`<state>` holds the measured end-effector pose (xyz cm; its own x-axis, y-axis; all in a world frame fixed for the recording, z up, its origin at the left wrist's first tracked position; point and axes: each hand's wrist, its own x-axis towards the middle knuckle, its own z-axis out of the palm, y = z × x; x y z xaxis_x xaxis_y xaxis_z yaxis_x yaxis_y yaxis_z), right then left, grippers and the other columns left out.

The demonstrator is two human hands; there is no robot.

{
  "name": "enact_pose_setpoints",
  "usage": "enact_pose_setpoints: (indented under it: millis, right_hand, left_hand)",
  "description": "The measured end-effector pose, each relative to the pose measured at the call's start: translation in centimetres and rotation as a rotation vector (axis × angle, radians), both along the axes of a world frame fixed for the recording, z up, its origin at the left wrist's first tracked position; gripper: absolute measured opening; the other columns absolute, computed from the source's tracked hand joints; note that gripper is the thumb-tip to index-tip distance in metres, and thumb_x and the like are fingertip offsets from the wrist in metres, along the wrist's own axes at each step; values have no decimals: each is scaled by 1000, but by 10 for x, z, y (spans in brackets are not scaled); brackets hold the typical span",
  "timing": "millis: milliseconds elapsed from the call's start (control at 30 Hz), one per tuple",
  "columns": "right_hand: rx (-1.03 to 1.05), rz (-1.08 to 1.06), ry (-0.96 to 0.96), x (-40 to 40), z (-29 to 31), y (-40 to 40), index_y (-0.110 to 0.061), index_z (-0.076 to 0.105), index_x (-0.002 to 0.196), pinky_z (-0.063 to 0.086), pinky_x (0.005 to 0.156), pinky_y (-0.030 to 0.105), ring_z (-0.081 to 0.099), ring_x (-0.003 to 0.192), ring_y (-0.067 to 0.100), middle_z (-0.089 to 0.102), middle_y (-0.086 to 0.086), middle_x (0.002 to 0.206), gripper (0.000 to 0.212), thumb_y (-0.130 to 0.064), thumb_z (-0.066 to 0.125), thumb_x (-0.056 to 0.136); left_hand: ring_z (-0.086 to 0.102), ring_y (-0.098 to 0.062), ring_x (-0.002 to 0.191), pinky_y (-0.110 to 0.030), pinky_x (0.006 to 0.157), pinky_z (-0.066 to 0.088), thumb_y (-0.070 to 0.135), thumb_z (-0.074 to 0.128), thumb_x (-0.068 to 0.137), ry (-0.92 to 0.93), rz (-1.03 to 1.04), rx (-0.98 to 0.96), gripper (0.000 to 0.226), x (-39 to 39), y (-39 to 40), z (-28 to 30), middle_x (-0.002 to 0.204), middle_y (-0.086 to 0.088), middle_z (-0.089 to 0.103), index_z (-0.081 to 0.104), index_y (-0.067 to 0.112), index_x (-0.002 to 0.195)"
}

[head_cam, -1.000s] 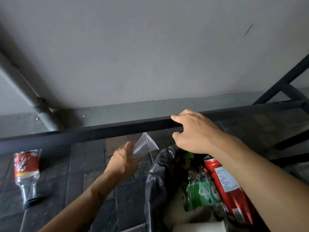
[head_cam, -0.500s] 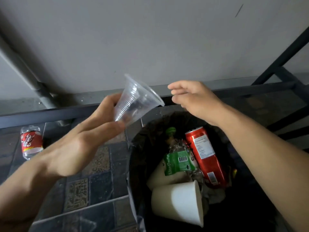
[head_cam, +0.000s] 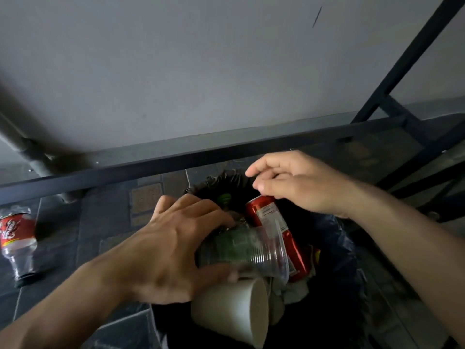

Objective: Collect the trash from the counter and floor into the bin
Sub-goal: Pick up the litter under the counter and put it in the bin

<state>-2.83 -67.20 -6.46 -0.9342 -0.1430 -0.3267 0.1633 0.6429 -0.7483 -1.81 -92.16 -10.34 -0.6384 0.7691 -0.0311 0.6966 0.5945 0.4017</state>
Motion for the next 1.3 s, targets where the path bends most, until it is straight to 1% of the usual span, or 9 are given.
enact_pose_setpoints:
  millis: [133, 233, 467, 667, 733, 833, 967, 1100, 1300]
  right_hand:
    - [-2, 16, 121, -1, 1, -13, -32, 70, 110, 56, 87, 30, 69, 90, 4, 73, -11, 96, 25, -18, 64, 91]
    - [5, 82, 183, -11, 4, -40, -35, 70, 107, 54, 83, 25, 68, 88, 3, 71, -13, 97, 25, -18, 65, 89]
    - [19, 418, 180, -42, 18, -154, -41, 65, 109, 51, 81, 23, 65, 87, 0, 65, -16, 99, 24, -29, 66, 88]
    - [276, 718, 80, -58, -14, -270, -49, 52, 123, 48, 91, 31, 55, 100, 3, 53, -19, 114, 36, -44, 59, 88]
    - [326, 756, 49, -62, -28, -301, -47, 48, 130, 47, 89, 32, 53, 104, 7, 50, -15, 123, 42, -41, 57, 90]
    - [359, 767, 15, -67, -54, -341, -45, 41, 139, 43, 79, 28, 52, 111, 13, 46, -9, 136, 52, -36, 57, 90]
    - [361, 774, -77, -65, -98, -385, -47, 29, 144, 43, 92, 37, 46, 129, 23, 40, -2, 148, 63, -28, 54, 89]
    - [384, 750, -154, -50, -139, -417, -45, 19, 149, 42, 101, 45, 39, 136, 30, 33, 2, 149, 72, -24, 53, 89]
    - [446, 731, -218, -32, -181, -444, -43, 17, 150, 41, 104, 54, 29, 140, 32, 28, 4, 149, 78, -17, 54, 87]
  left_hand:
    - [63, -2, 101, -20, 88, 45, 44, 57, 91, -11, 211, 426, 27, -7, -19, 2, 104, 18, 67, 69, 26, 107]
    - [66, -3, 84, -7, 76, 43, 21, 61, 87, 8, 514, 568, 12, -11, -54, -5, 88, 12, 71, 72, 23, 92]
    - [64, -29, 67, -38, 64, 51, 30, 58, 75, -200, 1062, 623, 14, 13, -170, -68, 72, -7, 70, 71, 28, 82]
    - [62, -8, 61, -29, 63, 49, 17, 63, 79, -131, 1534, 437, 16, 30, -285, -125, 63, 4, 68, 69, 28, 70]
    - [67, -19, 73, -31, 71, 50, 11, 63, 82, -96, 1609, 362, 18, 28, -319, -143, 73, 1, 71, 70, 26, 77]
    - [65, -33, 94, -34, 80, 46, 16, 60, 78, -36, 1647, 209, 20, 23, -363, -162, 96, -9, 70, 72, 15, 94]
    - [51, -41, 116, -48, 96, 42, 23, 58, 78, -89, 1699, -144, 49, 13, -403, -172, 126, -17, 53, 57, 15, 127]
    - [41, -39, 127, -50, 98, 37, 39, 65, 75, -142, 1805, -306, 62, 1, -427, -176, 132, -15, 44, 46, 15, 129]
    - [30, -38, 128, -49, 99, 32, 32, 67, 67, -120, 1783, -486, 77, -10, -459, -201, 138, -17, 33, 34, 20, 136]
